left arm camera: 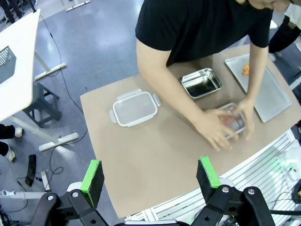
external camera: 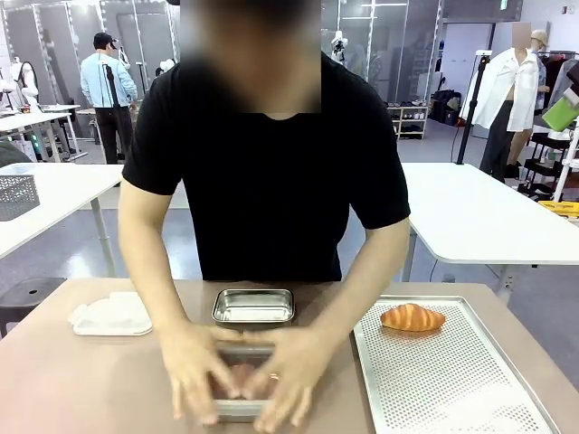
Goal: Place the bread into the airtight container.
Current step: Pick up a Butter Roll and place it into an empty Airtight Container.
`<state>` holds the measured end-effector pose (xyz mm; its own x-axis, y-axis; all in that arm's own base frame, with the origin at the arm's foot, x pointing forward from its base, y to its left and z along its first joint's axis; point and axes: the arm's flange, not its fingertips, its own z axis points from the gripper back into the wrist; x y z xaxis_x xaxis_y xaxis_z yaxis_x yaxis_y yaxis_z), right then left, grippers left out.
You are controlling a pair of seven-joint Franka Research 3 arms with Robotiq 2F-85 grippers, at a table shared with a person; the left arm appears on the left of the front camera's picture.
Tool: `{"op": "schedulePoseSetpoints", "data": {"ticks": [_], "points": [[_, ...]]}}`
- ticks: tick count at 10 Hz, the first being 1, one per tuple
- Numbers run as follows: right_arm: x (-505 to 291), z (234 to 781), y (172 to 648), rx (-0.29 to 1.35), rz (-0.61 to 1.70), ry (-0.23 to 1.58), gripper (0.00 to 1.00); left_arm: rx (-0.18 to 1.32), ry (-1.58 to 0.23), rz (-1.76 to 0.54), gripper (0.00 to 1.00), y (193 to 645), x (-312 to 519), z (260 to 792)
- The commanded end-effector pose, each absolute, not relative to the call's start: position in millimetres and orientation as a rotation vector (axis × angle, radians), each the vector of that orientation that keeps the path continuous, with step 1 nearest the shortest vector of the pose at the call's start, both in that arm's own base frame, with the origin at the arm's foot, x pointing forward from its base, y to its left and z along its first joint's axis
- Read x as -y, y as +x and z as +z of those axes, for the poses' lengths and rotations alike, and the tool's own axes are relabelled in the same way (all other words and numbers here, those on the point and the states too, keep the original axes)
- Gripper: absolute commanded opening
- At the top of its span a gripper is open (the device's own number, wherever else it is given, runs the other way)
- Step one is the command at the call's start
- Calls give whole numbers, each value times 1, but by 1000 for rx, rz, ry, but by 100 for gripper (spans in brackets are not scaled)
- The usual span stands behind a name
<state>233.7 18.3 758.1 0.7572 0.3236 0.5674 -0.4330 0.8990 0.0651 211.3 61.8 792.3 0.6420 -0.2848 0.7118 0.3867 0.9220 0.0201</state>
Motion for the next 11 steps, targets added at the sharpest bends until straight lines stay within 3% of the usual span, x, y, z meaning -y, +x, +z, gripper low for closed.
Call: {"op": "schedulePoseSetpoints", "data": {"ticks": [1,11], "points": [[-18,756,232,575,416,192,100,786,-135,-386,100,212,-61,795],[-18,756,232,575,416,192,100,786,-135,-386,100,212,-61,795]]}}
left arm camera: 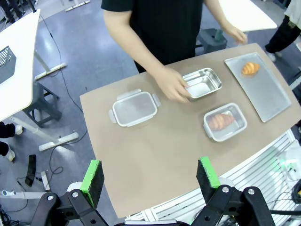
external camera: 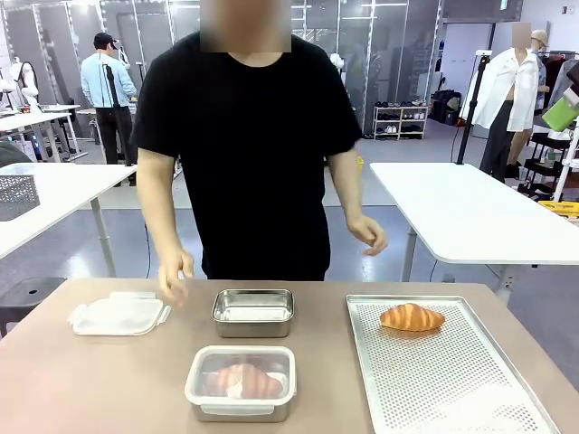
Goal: Place the bread into the airtight container.
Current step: Pick up a Butter Roll and place it into an empty Airtight Container.
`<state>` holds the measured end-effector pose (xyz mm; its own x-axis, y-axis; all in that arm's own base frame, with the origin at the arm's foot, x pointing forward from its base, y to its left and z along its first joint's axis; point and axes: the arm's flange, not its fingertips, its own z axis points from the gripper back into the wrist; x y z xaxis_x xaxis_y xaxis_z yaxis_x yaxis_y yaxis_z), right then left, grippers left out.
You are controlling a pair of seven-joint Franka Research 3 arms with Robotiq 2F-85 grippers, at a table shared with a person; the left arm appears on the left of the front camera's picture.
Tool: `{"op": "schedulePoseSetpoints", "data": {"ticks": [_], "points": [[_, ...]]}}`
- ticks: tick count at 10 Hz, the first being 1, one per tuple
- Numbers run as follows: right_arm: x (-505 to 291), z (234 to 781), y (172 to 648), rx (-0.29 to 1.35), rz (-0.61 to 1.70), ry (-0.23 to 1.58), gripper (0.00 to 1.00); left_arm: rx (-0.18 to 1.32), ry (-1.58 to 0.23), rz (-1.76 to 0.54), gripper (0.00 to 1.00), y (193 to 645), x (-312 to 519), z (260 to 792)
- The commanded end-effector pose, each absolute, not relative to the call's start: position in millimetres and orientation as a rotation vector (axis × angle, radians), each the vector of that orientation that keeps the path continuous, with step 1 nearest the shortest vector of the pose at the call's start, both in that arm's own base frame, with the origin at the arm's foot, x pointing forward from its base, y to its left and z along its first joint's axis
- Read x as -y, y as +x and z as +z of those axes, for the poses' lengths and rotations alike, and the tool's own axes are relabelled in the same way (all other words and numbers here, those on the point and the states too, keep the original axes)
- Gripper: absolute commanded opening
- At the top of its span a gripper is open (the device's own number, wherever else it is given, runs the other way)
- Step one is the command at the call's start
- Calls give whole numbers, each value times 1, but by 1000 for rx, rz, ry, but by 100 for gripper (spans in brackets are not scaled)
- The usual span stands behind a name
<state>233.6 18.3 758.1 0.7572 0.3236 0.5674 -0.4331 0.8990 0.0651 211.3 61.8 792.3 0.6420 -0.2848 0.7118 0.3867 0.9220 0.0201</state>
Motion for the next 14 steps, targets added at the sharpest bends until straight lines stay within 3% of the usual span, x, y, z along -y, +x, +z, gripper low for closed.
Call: {"op": "schedulePoseSetpoints", "data": {"ticks": [1,6,8,10,14], "points": [[-18,756,232,575,416,192,100,786,-135,-386,100,212,-61,795],[-18,758,234,580,415,198,100,786,-135,-386,100,212,-61,795],[-18,751,285,475,607,-14,100,786,-135,-386,100,212,-61,795],[-10,730,341,410,706,3,100,786,-135,-386,100,212,-61,795],[-23,644,408,345,1179,-36,100,786,-135,-386,100,212,-61,795]]}}
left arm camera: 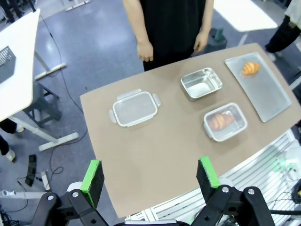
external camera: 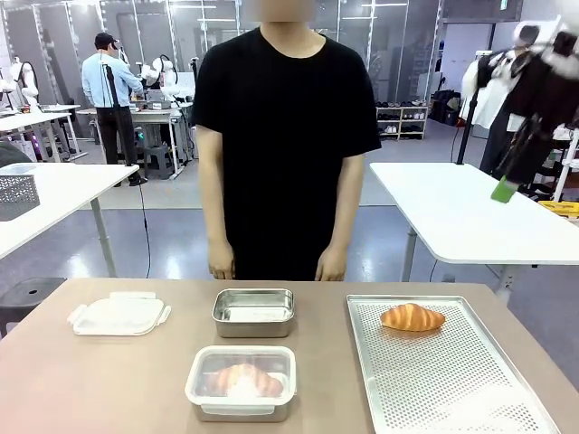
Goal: Place the bread into the airtight container.
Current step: Pick up a Butter Roll and place it into an empty Airtight Container.
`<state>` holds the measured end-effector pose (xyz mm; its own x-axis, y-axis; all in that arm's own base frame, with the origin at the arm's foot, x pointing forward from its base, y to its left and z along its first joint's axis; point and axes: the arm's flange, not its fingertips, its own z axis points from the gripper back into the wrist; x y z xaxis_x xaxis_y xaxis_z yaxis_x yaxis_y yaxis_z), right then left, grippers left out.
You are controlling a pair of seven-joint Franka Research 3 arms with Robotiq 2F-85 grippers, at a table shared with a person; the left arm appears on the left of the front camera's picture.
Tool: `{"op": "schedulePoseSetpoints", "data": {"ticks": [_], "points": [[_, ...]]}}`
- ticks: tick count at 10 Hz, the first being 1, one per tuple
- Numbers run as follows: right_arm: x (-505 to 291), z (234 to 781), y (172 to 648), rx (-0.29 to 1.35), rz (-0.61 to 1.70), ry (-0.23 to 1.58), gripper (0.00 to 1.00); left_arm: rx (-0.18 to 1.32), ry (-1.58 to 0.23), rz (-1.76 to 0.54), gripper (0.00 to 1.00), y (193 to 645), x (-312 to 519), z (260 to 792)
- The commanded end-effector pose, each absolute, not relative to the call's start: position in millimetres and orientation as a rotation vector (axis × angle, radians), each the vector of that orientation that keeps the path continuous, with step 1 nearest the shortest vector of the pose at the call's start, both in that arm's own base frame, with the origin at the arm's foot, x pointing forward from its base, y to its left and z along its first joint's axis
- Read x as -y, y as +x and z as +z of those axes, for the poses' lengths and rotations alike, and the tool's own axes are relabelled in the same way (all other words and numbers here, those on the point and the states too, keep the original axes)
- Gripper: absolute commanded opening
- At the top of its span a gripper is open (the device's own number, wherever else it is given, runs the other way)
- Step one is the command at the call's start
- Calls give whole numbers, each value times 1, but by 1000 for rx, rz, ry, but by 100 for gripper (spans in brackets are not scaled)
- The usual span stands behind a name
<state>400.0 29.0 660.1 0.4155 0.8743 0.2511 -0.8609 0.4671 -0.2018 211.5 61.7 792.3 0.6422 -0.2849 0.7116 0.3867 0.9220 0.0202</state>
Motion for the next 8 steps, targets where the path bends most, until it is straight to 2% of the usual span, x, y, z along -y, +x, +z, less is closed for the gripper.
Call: {"op": "schedulePoseSetpoints", "data": {"ticks": [1,2,3,5,8], "points": [[-29,615,426,255,1241,28,100,786,-135,-386,100,212,-61,795],[-34,583,442,226,1307,-15,100,786,-135,-386,100,212,-61,795],[-41,553,458,180,1375,15,100,786,-135,-386,100,212,-61,795],[-53,507,484,104,1407,-26,100,786,-135,-386,100,212,-61,795],[-61,479,494,34,1420,31,100,786,-135,-386,100,212,-61,795]]}}
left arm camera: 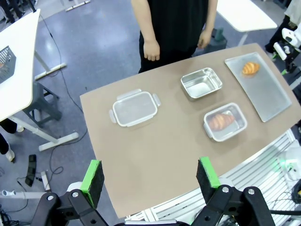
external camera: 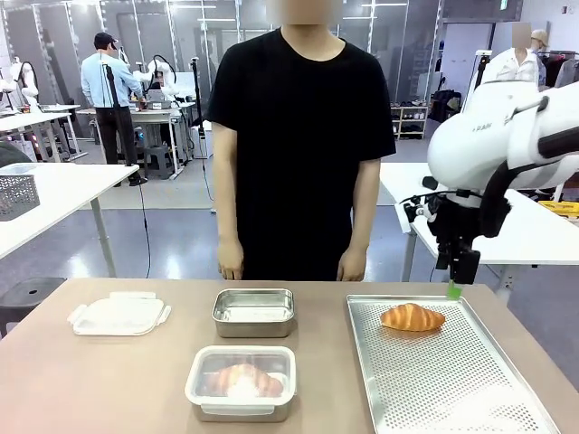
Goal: Place the bread into the airtight container.
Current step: Pick up a Butter Roll and place it into an empty Airtight Container.
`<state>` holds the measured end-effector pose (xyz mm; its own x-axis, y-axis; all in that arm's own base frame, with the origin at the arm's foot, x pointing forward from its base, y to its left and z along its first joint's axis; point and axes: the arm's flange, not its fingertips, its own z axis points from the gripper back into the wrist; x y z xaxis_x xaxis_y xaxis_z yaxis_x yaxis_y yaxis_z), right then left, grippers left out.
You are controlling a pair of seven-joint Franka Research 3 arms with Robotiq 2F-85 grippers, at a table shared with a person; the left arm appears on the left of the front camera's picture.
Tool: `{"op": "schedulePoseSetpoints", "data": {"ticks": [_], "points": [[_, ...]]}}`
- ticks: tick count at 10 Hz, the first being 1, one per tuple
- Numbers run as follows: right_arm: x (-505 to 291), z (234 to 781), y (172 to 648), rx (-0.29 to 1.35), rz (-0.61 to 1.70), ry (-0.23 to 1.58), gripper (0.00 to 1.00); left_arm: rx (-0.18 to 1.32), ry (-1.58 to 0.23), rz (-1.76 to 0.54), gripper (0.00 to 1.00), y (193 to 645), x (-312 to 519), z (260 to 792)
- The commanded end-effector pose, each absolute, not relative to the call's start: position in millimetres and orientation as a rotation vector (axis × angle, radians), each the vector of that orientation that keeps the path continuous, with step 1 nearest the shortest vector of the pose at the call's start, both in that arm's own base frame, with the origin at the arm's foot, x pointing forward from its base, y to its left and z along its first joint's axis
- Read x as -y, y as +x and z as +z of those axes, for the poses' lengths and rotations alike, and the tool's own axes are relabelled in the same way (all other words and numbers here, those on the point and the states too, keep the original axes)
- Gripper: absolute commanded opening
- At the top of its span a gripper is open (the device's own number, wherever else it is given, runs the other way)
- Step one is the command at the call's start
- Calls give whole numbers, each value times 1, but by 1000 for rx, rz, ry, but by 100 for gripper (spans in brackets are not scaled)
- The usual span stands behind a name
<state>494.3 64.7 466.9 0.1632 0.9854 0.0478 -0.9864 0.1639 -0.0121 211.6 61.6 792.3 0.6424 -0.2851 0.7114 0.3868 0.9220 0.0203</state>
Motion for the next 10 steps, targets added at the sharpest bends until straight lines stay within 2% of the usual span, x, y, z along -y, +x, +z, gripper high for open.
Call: {"op": "schedulePoseSetpoints", "data": {"ticks": [1,7,8,10], "points": [[-62,474,491,65,1403,19,100,786,-135,-386,100,212,-61,795],[-62,474,493,57,1400,10,100,786,-135,-386,100,212,-61,795],[-69,457,505,8,1455,47,100,786,-135,-386,100,212,-61,795],[-78,437,516,24,1526,63,100,786,-135,-386,100,212,-61,795]]}}
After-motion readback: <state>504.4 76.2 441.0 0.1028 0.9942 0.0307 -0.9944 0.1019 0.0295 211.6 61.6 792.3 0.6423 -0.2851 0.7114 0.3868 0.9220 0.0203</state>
